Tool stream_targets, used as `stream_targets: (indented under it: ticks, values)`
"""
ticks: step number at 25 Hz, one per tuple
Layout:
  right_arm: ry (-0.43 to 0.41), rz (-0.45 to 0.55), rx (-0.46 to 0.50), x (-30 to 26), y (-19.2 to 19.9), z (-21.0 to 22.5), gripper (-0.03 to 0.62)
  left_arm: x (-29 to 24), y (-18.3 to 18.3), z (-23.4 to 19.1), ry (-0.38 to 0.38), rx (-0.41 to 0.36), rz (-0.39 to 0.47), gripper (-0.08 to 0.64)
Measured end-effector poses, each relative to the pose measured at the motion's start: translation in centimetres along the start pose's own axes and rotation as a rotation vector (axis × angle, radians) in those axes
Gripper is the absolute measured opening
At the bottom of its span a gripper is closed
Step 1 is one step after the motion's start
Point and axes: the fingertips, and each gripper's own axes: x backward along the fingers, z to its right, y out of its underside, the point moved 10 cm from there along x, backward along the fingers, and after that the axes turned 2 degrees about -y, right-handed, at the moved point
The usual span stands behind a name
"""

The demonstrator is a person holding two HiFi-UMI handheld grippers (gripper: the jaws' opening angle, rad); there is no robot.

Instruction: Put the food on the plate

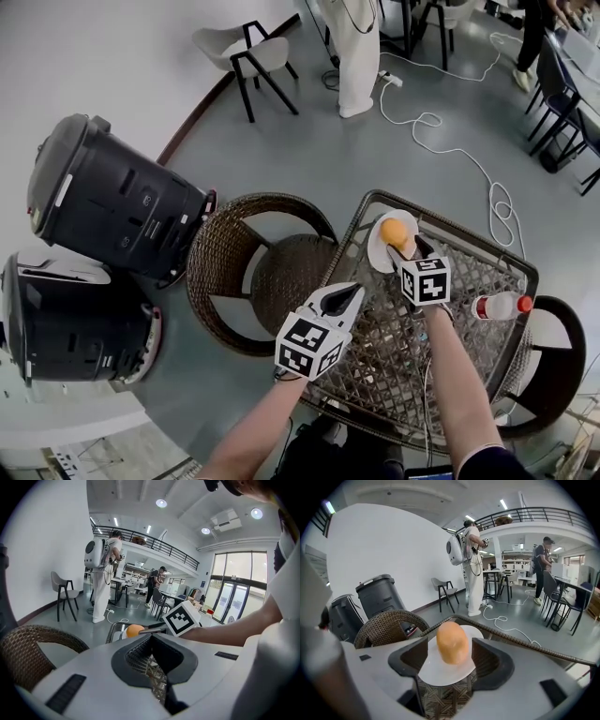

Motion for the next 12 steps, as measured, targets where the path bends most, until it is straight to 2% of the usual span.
stream_targets:
  ticks: [3, 12]
  values:
    - [-0.017, 0.056, 0.015, 2.6, -0.7, -0.8, 0.290, 0.4, -0.6, 0.5, 0.007, -0.010, 0.015, 0.009]
    - [-0.050, 0.282, 0.095, 11.7, -3.5, -3.2, 0.024, 1.7, -3.4, 3.1, 0.044, -0.048, 0.058, 0.008]
